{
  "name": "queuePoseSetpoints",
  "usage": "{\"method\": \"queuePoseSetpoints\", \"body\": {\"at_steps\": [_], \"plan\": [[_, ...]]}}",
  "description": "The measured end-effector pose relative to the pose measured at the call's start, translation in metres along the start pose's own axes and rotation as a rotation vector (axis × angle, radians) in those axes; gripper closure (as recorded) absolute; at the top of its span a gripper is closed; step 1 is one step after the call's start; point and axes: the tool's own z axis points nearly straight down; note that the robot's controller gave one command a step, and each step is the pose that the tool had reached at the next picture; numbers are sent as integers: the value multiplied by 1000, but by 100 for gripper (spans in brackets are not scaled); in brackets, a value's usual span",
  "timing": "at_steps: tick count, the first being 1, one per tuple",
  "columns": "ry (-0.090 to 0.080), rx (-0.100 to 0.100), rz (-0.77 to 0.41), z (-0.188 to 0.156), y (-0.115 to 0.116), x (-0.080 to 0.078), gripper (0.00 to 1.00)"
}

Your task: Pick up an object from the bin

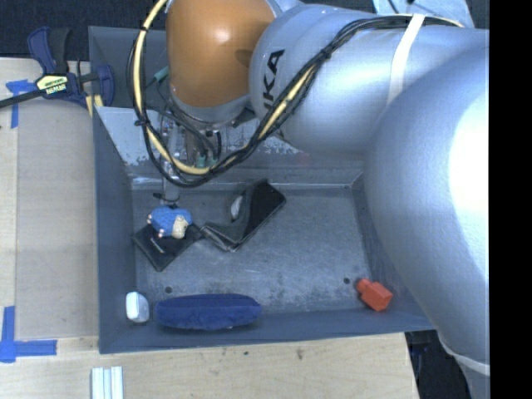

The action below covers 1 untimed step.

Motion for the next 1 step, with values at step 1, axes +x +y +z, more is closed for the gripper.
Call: {"method": "queuePoseSetpoints", "body": {"at_steps": [1], "plan": [[7, 2, -213, 138, -36, 34, 0]]}}
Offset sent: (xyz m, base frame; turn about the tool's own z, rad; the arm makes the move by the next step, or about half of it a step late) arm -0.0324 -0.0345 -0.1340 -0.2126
